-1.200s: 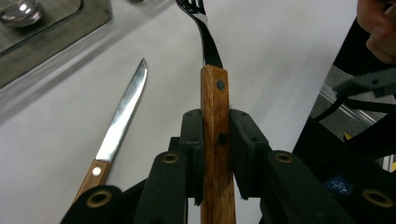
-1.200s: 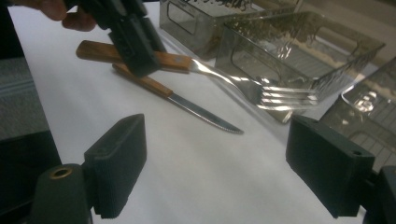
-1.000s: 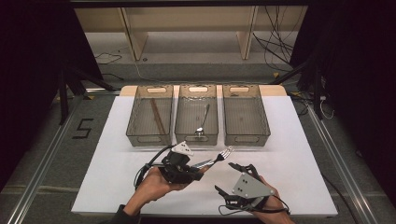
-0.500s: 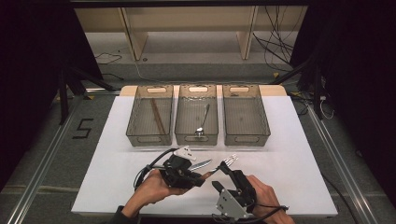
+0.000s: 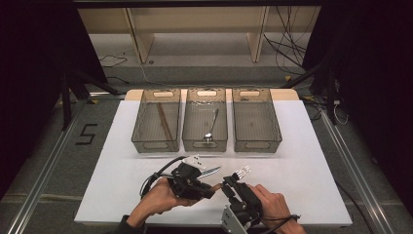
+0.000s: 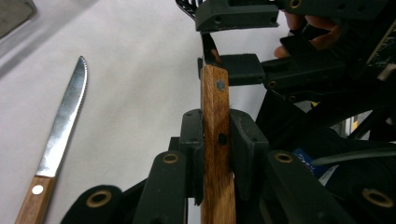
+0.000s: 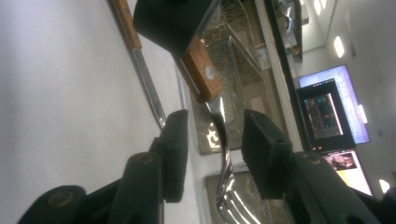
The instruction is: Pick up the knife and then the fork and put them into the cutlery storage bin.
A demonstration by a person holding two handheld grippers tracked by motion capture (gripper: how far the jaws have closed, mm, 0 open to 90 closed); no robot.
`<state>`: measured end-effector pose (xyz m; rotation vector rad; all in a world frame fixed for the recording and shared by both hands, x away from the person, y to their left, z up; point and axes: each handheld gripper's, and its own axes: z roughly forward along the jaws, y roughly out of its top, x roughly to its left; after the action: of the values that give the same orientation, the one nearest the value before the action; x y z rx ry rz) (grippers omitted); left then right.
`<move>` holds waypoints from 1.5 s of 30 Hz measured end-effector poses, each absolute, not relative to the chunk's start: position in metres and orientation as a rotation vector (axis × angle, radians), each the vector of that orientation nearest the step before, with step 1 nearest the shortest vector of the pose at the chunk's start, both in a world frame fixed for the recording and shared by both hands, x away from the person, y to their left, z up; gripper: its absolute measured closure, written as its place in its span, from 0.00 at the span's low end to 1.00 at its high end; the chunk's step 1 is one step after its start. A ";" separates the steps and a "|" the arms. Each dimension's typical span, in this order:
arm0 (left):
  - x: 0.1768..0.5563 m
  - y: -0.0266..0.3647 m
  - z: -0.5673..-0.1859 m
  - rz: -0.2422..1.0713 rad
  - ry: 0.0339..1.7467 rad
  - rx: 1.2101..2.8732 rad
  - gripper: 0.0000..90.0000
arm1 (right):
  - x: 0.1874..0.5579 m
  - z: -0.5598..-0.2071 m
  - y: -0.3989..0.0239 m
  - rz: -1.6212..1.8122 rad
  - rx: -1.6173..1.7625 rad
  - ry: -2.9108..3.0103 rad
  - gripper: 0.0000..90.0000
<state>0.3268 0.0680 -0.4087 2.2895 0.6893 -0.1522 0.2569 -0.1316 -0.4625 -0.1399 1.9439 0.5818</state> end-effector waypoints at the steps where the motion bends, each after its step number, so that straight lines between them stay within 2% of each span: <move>1: 0.327 0.068 -0.409 -0.159 0.687 2.292 0.85 | 0.257 -0.464 -0.132 0.579 -0.144 1.937 0.72; 11: 0.327 0.070 -0.409 -0.194 0.684 2.290 0.85 | 0.254 -0.467 -0.130 0.538 -0.198 1.903 0.92; 18: 0.329 0.072 -0.408 -0.223 0.691 2.270 0.83 | 0.253 -0.467 -0.131 0.497 -0.250 1.881 0.97; 19: 0.329 0.073 -0.407 -0.216 0.689 2.264 0.82 | 0.253 -0.467 -0.131 0.496 -0.248 1.886 0.99; 21: 0.328 0.075 -0.404 -0.194 0.692 2.251 0.66 | 0.254 -0.466 -0.131 0.483 -0.257 1.898 0.99; 24: 0.329 0.081 -0.397 -0.183 0.699 2.201 0.59 | 0.254 -0.467 -0.133 0.473 -0.237 1.912 0.99; 26: 0.330 0.087 -0.393 -0.156 0.719 2.173 0.50 | 0.255 -0.466 -0.135 0.470 -0.232 1.915 0.99; 31: 0.332 0.103 -0.384 -0.063 0.754 2.107 0.37 | 0.259 -0.461 -0.142 0.462 -0.189 1.946 0.99; 39: 0.333 0.124 -0.372 0.065 0.802 1.990 0.30 | 0.270 -0.447 -0.159 0.456 -0.103 2.001 0.99; 45: 0.336 0.133 -0.379 0.149 0.821 1.954 0.26 | 0.283 -0.430 -0.174 0.493 0.019 2.040 0.99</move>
<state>0.3356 0.1327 -0.3786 1.9542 0.8206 0.1494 0.2828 -0.1736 -0.4301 0.0188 2.0399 0.4931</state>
